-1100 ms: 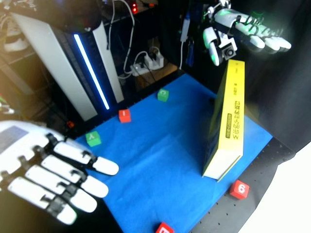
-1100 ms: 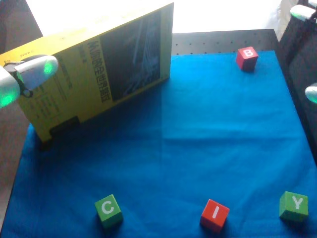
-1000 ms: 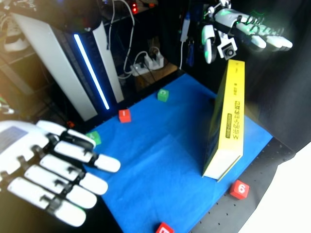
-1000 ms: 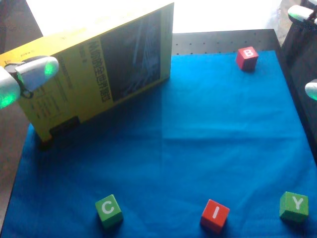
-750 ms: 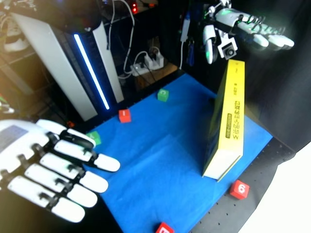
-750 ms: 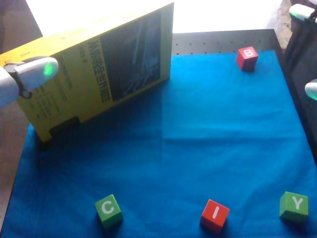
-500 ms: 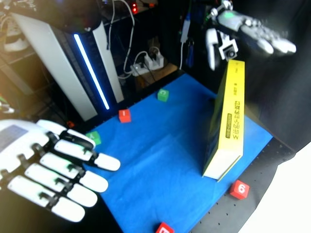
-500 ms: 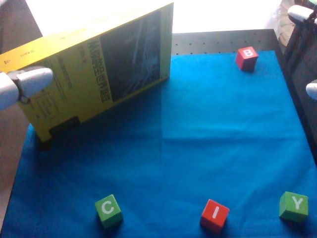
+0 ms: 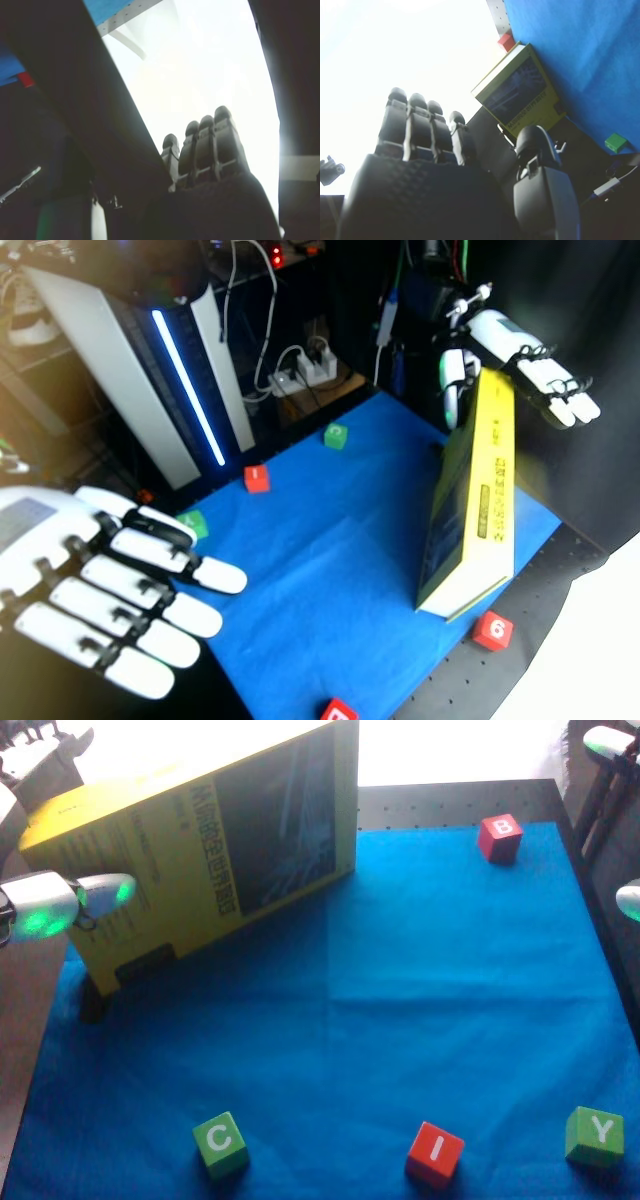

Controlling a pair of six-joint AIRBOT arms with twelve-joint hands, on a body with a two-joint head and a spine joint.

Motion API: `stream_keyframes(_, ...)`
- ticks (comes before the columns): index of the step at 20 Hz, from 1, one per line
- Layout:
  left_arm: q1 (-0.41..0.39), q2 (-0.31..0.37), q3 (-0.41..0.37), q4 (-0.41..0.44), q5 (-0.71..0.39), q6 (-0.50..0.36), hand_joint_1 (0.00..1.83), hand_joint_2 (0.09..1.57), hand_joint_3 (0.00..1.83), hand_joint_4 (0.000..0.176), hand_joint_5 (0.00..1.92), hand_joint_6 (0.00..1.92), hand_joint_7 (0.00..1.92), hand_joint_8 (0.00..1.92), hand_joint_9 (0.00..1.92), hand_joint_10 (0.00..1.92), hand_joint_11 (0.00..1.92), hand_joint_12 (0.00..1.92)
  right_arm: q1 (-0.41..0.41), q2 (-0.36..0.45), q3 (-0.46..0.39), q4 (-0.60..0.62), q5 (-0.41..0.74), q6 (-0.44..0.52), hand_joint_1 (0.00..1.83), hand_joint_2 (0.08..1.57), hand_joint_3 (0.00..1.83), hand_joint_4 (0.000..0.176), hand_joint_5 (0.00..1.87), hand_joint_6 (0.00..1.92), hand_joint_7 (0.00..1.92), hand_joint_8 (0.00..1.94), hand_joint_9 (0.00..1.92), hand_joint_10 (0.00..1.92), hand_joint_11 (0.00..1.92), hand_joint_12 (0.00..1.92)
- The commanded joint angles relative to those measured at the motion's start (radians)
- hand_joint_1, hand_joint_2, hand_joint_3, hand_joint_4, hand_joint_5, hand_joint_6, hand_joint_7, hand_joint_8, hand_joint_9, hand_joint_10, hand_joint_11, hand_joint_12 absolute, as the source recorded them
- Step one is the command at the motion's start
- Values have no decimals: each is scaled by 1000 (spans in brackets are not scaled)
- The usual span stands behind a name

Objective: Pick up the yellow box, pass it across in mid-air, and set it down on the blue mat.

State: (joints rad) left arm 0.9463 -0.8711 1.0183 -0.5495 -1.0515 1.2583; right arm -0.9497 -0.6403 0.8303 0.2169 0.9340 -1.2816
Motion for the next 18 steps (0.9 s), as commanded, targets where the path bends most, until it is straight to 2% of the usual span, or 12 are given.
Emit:
stream_keyframes(1,-5,-15,7,21,-28,-2,831,1083,1,0,592,104,683,158,535,747,248,1625,14,2,0,2,124,-2,182,1234,0,81,0,0,0,0,0,0,0,0)
stream_keyframes(2,-6,-21,9,25,-19,-3,946,1171,5,56,768,1040,748,1022,709,1398,612,1849,14,2,0,2,124,-2,183,1239,0,77,0,0,0,0,0,0,0,0)
stream_keyframes(3,-6,-25,10,26,-14,-3,958,1130,0,0,737,1588,788,1634,820,1816,865,1907,14,2,0,2,124,-2,184,1241,0,78,0,0,0,0,0,0,0,0)
stream_keyframes(4,-6,-26,9,29,-10,-3,1033,1115,0,0,857,1854,955,1864,1041,1900,1117,1918,14,2,0,2,124,-2,186,1242,1,79,0,0,0,0,0,0,0,0)
stream_keyframes(5,-5,-26,8,31,-10,-3,1140,1105,0,0,1092,1908,1233,1910,1349,1917,1442,1920,14,2,0,2,124,-2,191,1243,1,77,0,0,0,0,0,0,0,0)
stream_keyframes(6,-5,-25,7,31,-15,-3,1200,1138,4,0,1223,1918,1393,1919,1514,1920,1608,1921,14,2,0,2,124,-2,197,1249,4,73,0,0,0,0,0,0,0,0)
stream_keyframes(7,-4,-25,6,34,-19,-3,1279,1160,10,0,1287,1920,1459,1921,1579,1921,1664,1921,14,1,0,2,124,-2,200,1254,5,69,0,0,0,0,0,0,0,0)
stream_keyframes(8,-4,-23,5,38,-25,-3,1315,1194,21,0,1267,1921,1454,1921,1584,1921,1670,1921,14,1,0,2,124,-2,205,1257,6,57,0,0,0,0,0,0,0,0)
stream_keyframes(13,11,24,-42,59,-148,-3,1346,1218,12,0,1294,1921,1481,1921,1594,1921,1677,1921,14,1,1,2,124,-2,261,1268,5,37,0,0,0,0,0,0,0,0)
stream_keyframes(15,41,63,-86,83,-258,-3,1258,1225,7,0,1206,1921,1372,1921,1514,1921,1610,1921,14,1,1,3,125,-2,261,1279,8,39,0,0,0,0,0,0,0,0)
stream_keyframes(17,59,82,-111,103,-319,-3,1264,1220,3,0,1210,1921,1388,1921,1545,1921,1638,1921,14,1,0,3,130,-2,260,1280,7,42,0,0,0,0,0,0,0,0)
stream_keyframes(18,68,92,-124,118,-354,-3,1302,1215,0,0,1226,1921,1434,1921,1592,1921,1671,1921,14,1,0,3,132,-2,252,1270,2,58,0,0,0,0,0,0,0,0)
